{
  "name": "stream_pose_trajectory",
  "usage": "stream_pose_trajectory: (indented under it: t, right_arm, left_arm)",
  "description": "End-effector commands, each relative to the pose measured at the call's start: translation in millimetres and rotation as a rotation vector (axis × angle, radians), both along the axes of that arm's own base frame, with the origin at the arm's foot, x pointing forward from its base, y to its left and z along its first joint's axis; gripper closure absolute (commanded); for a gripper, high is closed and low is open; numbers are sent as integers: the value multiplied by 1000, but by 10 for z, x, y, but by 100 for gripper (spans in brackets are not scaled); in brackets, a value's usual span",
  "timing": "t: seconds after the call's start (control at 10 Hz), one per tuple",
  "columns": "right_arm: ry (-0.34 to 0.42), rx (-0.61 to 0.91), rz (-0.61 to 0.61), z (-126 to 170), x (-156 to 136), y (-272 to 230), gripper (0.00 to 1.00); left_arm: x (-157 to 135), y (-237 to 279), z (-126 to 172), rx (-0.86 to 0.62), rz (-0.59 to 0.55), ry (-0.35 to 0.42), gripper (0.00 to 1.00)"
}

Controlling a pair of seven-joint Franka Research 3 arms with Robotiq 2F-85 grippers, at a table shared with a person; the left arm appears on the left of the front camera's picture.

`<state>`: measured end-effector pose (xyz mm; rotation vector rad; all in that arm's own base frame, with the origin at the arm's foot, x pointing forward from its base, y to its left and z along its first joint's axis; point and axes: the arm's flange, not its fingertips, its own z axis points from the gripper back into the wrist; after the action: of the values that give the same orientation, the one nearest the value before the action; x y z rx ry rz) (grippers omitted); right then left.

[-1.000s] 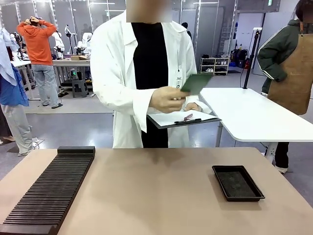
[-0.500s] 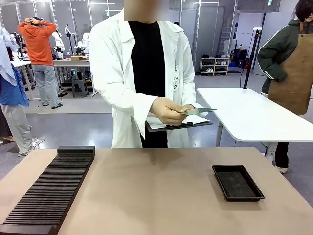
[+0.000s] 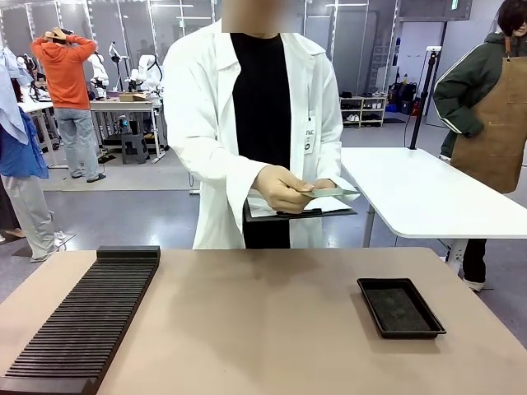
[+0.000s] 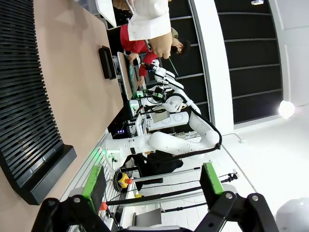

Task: Inspect the PCB.
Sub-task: Pick up the Blank PCB that the human is holding.

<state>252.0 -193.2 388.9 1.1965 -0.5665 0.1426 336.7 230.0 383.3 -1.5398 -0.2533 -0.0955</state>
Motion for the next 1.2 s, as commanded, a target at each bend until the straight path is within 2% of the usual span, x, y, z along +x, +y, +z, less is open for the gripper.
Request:
stream_pose_trajectory:
  t: [0.0,0.1,0.2,0.4,0.5,0.9,1.1]
  right_arm:
    - [0,0,0,0,0,0,0]
    - [42,-7,19,114,40,125,0]
    - [53,40,60,235,114,269,0]
    - [125,104,94,469,333,541,0]
    - [192,126,89,577,460,680,0]
    - [254,154,165,925,942,1312,0]
    - [318,171,169,975,1135,1579,0]
  left_arm:
    - [39,19,13,14,-2,9,0]
    - [39,19,13,14,-2,9,0]
    - [39,19,13,14,-2,9,0]
    - [39,19,13,14,-2,9,0]
    - [39,19,13,14,-2,9,0]
    - [39,19,13,14,-2,9,0]
    - [39,19,13,14,-2,9,0]
